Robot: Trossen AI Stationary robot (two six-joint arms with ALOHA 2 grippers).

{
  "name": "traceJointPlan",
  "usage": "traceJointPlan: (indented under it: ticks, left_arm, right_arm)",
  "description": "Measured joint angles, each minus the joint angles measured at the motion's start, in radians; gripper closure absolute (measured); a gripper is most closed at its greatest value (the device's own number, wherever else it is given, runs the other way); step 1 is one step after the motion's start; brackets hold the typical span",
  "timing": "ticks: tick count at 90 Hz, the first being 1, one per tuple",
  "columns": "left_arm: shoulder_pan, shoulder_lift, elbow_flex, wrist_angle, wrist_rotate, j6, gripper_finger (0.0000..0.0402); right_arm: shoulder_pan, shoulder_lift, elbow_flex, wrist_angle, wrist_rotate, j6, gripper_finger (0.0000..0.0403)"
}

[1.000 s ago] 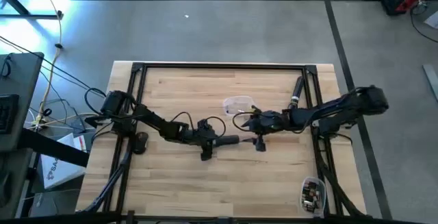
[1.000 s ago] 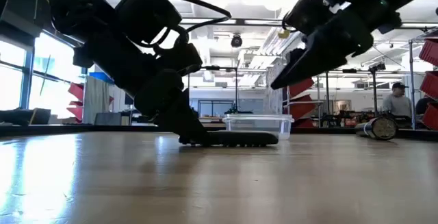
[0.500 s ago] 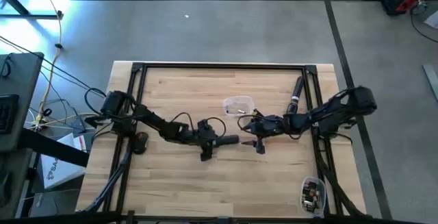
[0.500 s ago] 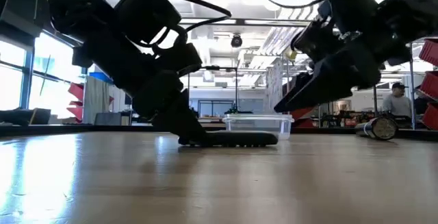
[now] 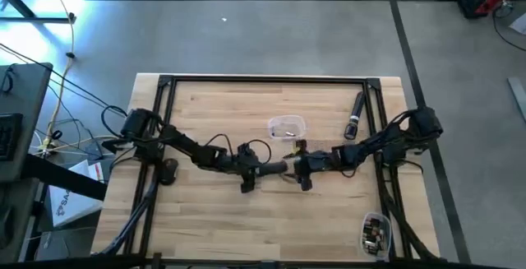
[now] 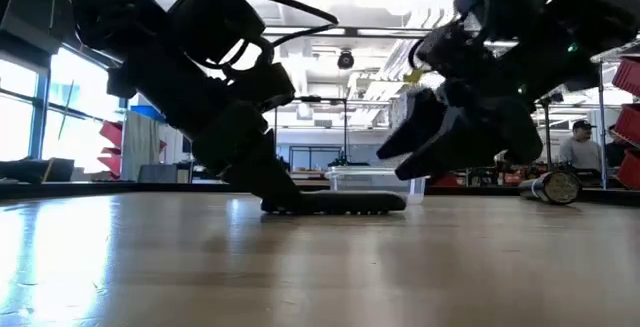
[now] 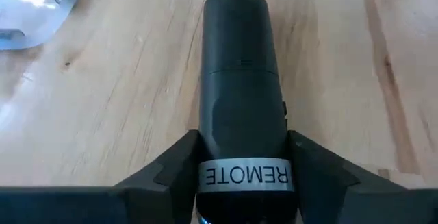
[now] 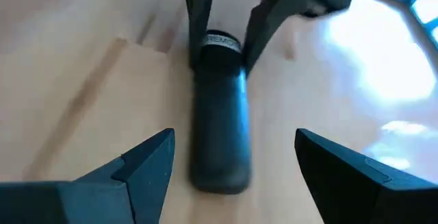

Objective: Insert battery
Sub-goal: Close the remote using its cover

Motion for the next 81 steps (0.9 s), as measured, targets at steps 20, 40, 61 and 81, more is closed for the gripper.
traceJointPlan:
  ticks: [20, 40, 61, 81]
  left_arm:
    - [0.075, -0.019, 0.0, 0.034, 0.178, -0.117, 0.0242]
    - [0.12, -0.074, 0.0, 0.118, 0.347, -0.116, 0.0242]
    - [0.136, -0.078, 0.0, 0.116, 0.353, -0.142, 0.0238]
    - [0.136, -0.078, 0.0, 0.131, 0.382, -0.115, 0.0236]
  right_arm:
    - [0.074, 0.001, 0.017, -0.003, 0.131, -0.228, 0.0133]
    - [0.073, 0.009, 0.017, -0.002, 0.142, -0.245, 0.0133]
    - [0.065, 0.017, 0.017, 0.055, 0.136, -0.247, 0.0166]
    - [0.062, 0.017, 0.017, 0.067, 0.141, -0.259, 0.0264]
